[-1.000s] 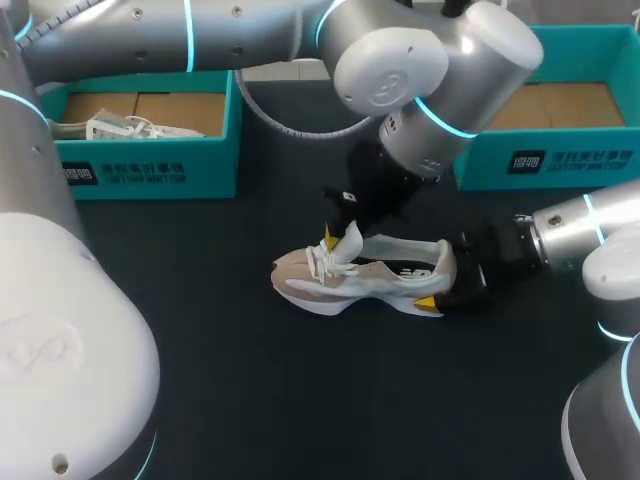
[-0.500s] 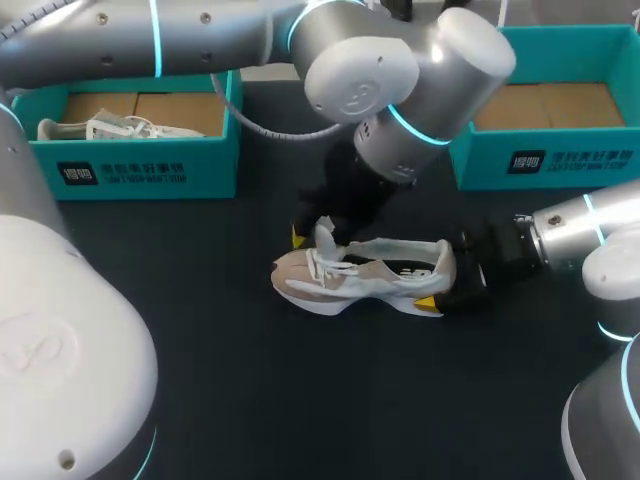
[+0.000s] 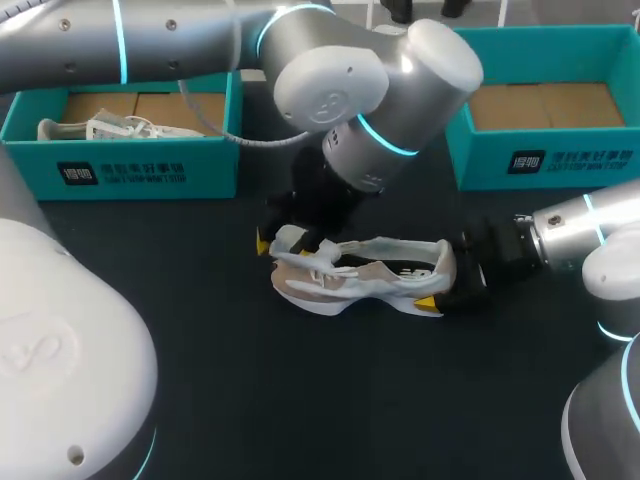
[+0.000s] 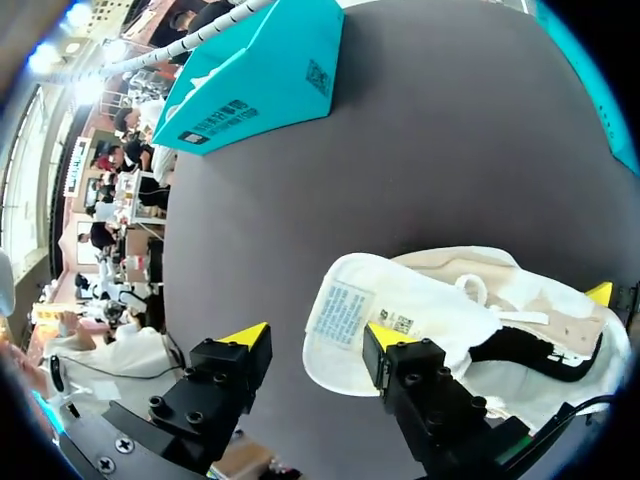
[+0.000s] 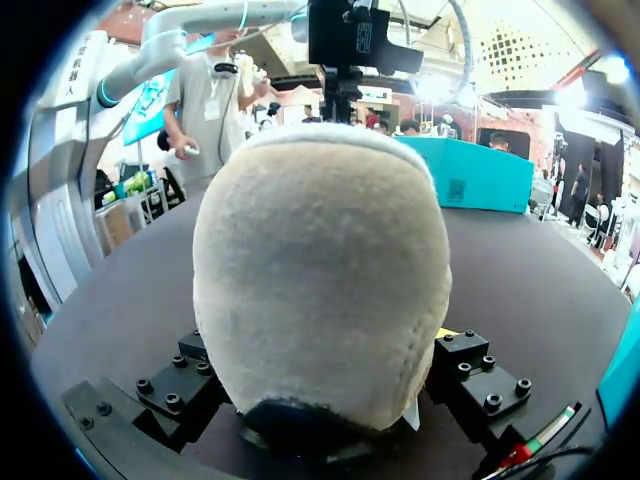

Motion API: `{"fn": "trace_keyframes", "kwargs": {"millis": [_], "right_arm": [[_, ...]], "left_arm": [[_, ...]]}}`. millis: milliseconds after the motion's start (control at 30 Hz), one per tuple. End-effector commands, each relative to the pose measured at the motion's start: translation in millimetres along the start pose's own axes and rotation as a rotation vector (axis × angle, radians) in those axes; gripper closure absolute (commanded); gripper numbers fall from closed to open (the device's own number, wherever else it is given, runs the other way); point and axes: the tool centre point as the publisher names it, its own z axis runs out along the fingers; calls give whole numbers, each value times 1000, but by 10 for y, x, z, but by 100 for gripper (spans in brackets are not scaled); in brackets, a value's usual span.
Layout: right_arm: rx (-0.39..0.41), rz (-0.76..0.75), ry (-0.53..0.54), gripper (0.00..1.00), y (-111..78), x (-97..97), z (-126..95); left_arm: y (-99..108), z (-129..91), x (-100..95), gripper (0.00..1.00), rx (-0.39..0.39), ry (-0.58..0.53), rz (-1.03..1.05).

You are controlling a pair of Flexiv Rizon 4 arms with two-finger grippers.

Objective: Take the shoe out of the shoebox, open the shoe tongue, remove and reinsert the insole, then place the shoe into the shoebox

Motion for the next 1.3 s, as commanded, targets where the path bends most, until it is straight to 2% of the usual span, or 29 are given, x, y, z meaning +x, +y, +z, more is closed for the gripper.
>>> {"fn": "trace_keyframes", "kwargs": {"millis": [33,167,333,400,600,733,1000,1167,1300], "right_arm": [[3,0,-2,100,-28,-31,66],[3,0,-2,100,-28,-31,66],[3,0,-2,100,-28,-31,66],[3,0,-2,100,-28,-31,66],[3,0,-2,100,-28,-31,66],[3,0,-2,100,-28,-31,66],[3,0,-2,100,-28,-31,66],[3,0,-2,100,-28,-31,66],[3,0,-2,100,-28,-31,66]], "left_arm": [[16,165,160,33,-21,-45,-306],[-39,297,211,24,-39,-84,-335],[-46,279,175,24,-33,-92,-345],[-49,229,129,21,-38,-68,-333],[-58,-53,-37,0,-44,58,-249],[-71,-208,-81,0,-26,132,-142],[-148,-624,-88,0,129,293,147],[-218,-914,-35,0,244,399,464],[-214,-1069,32,0,355,412,743]]}}
